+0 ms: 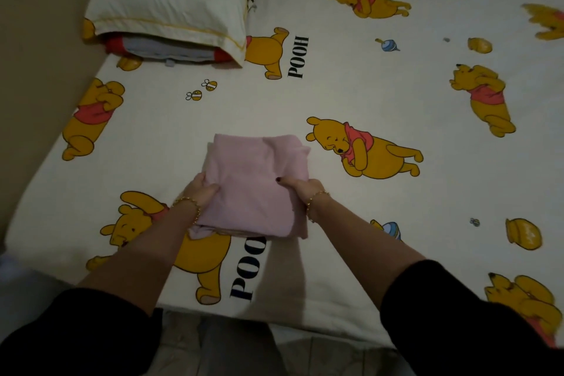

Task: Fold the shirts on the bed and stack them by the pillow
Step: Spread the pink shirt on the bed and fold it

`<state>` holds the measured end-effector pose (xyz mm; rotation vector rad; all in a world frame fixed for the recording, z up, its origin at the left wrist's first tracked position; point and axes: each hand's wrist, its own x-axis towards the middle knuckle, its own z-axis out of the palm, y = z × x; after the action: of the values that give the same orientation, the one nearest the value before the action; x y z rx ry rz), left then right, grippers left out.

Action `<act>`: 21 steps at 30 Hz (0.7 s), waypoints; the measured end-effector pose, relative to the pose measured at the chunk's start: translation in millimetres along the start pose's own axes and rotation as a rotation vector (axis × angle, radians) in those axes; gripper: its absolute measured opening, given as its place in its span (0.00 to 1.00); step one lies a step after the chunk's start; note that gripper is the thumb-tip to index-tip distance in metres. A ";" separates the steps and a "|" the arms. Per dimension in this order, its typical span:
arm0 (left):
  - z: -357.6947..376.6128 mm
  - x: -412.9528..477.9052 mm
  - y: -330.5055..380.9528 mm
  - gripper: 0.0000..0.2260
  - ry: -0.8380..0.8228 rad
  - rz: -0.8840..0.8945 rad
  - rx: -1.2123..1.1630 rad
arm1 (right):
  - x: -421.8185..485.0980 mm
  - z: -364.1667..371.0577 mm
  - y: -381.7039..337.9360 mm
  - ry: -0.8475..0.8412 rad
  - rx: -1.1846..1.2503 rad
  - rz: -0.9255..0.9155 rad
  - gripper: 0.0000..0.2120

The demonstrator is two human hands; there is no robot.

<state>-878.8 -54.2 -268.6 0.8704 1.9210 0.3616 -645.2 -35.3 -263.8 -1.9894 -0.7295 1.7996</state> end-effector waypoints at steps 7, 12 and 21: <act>66.9 -30.1 51.5 0.14 -0.101 0.044 -0.143 | -29.9 -90.6 -64.7 0.180 -0.359 -0.407 0.25; 106.7 -49.8 118.2 0.16 -0.111 0.140 -0.217 | -60.7 -155.2 -126.4 0.355 -0.816 -0.763 0.15; 140.3 -55.4 151.5 0.12 0.003 0.210 -0.128 | -43.0 -188.1 -83.2 0.550 -1.415 -0.994 0.14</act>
<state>-678.5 -2.3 -214.7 0.9892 1.7921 0.6047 -472.7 20.1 -157.5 -1.8198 -2.5249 -0.0376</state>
